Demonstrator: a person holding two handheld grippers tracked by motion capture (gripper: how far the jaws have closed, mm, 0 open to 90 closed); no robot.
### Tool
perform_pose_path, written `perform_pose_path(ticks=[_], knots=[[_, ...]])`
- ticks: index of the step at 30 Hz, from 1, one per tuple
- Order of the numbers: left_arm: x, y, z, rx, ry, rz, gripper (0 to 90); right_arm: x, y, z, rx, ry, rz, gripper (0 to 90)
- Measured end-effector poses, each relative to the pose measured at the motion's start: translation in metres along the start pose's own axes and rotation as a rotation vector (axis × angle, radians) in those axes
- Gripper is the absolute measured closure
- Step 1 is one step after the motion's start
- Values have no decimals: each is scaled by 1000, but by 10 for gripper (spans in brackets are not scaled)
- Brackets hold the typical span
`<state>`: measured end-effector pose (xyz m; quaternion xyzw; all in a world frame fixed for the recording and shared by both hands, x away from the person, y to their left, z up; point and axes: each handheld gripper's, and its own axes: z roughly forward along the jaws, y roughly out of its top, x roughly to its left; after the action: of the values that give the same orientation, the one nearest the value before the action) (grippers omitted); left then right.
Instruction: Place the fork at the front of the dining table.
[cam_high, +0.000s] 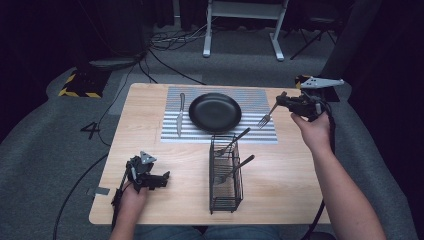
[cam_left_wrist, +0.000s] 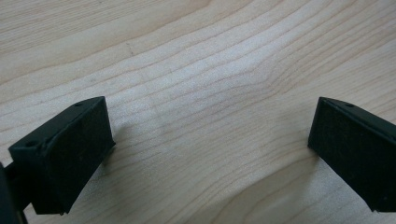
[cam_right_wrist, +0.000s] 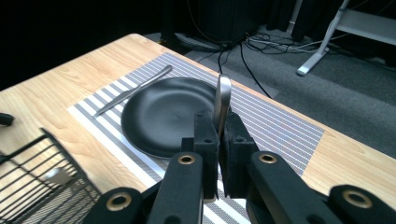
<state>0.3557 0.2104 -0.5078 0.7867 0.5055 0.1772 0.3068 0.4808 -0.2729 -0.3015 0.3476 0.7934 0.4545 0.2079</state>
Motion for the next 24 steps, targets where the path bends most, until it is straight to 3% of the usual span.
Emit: perform_pose_path(ticks=[7,14,24], knots=[[0,0,0,0,0,0,0,-7,-5,26,42,6,23,860],[0,0,0,1,1,0,0,-4,-13,56,114,25,18,860],[-1,0,0,2,4,-3,0,4,-23,78,163,70,31,860]])
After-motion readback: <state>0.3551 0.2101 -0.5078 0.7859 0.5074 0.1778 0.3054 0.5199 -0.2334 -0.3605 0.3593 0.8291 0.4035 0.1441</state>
